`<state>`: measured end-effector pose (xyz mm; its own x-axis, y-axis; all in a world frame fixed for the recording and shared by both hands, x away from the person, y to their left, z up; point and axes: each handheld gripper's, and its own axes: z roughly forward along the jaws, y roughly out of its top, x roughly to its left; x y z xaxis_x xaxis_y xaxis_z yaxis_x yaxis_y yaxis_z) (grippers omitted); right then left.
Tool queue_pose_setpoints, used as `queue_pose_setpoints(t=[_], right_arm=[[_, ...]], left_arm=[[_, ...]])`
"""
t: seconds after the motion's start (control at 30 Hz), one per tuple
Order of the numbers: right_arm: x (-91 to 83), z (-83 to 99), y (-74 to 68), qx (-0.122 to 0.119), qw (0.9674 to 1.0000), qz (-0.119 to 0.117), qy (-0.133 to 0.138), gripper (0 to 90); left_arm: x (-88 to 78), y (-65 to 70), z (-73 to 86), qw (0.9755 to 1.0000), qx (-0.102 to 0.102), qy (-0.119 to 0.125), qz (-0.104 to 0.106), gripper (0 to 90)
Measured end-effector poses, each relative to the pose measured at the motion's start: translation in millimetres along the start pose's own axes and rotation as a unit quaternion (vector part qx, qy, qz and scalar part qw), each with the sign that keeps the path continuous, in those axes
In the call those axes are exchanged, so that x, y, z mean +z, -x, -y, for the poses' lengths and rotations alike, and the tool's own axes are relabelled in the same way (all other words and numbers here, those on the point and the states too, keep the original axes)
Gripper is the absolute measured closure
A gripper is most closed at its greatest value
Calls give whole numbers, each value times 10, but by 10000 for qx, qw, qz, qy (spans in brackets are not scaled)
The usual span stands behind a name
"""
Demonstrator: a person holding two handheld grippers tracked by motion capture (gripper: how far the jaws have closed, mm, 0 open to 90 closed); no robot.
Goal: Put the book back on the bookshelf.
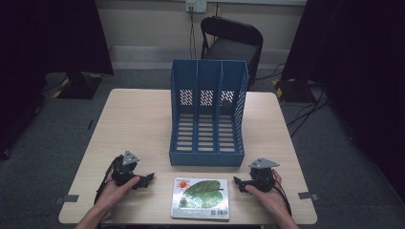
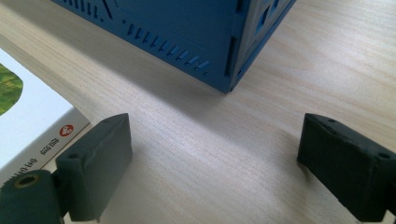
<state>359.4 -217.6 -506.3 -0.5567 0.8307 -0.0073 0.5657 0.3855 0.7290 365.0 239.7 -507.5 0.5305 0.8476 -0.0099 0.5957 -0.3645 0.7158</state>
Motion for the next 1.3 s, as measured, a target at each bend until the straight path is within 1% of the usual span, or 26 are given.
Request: queue_pose_setpoints(t=[0.1, 0.4, 0.43, 0.47, 0.5, 0.53, 0.57, 0.6, 0.63, 0.67, 0.7, 0.8, 0.87, 0.9, 0.97, 1.0, 1.03, 1.07, 1.13, 1.17, 1.2, 1.23, 1.27, 1.3], right_arm=[[-4, 3, 1, 54, 10000, 61, 0, 89], [-11, 4, 3, 94, 9999, 69, -10, 96], [-11, -8, 5, 106, 9999, 80, -64, 96], [-10, -13, 2, 127, 9998, 92, -80, 98], [-10, -13, 2, 127, 9998, 92, -80, 98], [-6, -33, -5, 160, 9997, 129, -140, 103], [-5, -42, -8, 183, 9996, 134, -162, 117], [-7, -50, -10, 185, 9996, 128, -166, 131], [-6, -55, -13, 197, 9996, 91, -162, 130], [-6, -55, -13, 197, 9996, 91, -162, 130], [-13, -61, -18, 218, 9996, 50, -182, 135], [-42, -73, -27, 320, 9992, -99, -208, 142], [-81, -97, -53, 356, 9990, -211, -137, 159], [-102, -106, -77, 302, 9991, -278, -76, 174], [-138, -124, -132, 216, 9990, -391, -10, 171], [-159, -133, -159, 185, 9988, -447, 47, 172], [-175, -141, -187, 165, 9986, -495, 104, 171], [-175, -141, -187, 165, 9986, -495, 104, 171], [-193, -152, -241, 104, 9976, -662, 162, 176], [-201, -160, -294, 20, 9968, -772, 193, 177], [-201, -160, -294, 20, 9968, -772, 193, 177], [-199, -164, -320, -27, 9963, -837, 209, 180], [-194, -166, -373, -104, 9957, -902, 165, 192], [-188, -164, -396, -159, 9950, -982, 133, 203]], left_arm=[[0, -2, -1, 10000, 12, -9, 1, 0], [2, -9, -11, 10000, -3, -26, 10, 1], [-2, -19, -40, 9999, -5, -149, 40, 6], [-4, -23, -51, 9998, -27, -177, 34, 11], [-4, -23, -51, 9998, -27, -177, 34, 23], [-7, -28, -54, 9999, -47, -147, 0, 43], [-17, -33, -57, 9998, -44, -168, -8, 53], [-28, -38, -60, 9998, -60, -183, -10, 73], [-40, -42, -61, 9998, -108, -176, -19, 99], [-40, -42, -61, 9998, -108, -176, -19, 132], [-68, -47, -63, 9996, -222, -178, 27, 165], [-91, -39, -63, 9994, -242, -234, 75, 168], [-112, -25, -60, 9992, -221, -254, 225, 183], [-139, 0, -68, 9991, -177, -262, 284, 188], [-178, 29, -83, 9991, -155, -153, 374, 189], [-178, 29, -83, 9991, -155, -153, 374, 188], [-205, 63, -103, 9986, -116, -55, 521, 189], [-205, 63, -103, 9986, -116, -55, 521, 189], [-213, 110, -122, 9982, -61, 8, 604, 189], [-208, 173, -138, 9974, 18, 17, 721, 201], [-208, 173, -138, 9974, 18, 17, 721, 213], [-206, 223, -149, 9968, 6, 13, 795, 223], [-204, 252, -158, 9962, 14, 28, 866, 232], [-196, 355, -185, 9952, 127, 24, 968, 246]])
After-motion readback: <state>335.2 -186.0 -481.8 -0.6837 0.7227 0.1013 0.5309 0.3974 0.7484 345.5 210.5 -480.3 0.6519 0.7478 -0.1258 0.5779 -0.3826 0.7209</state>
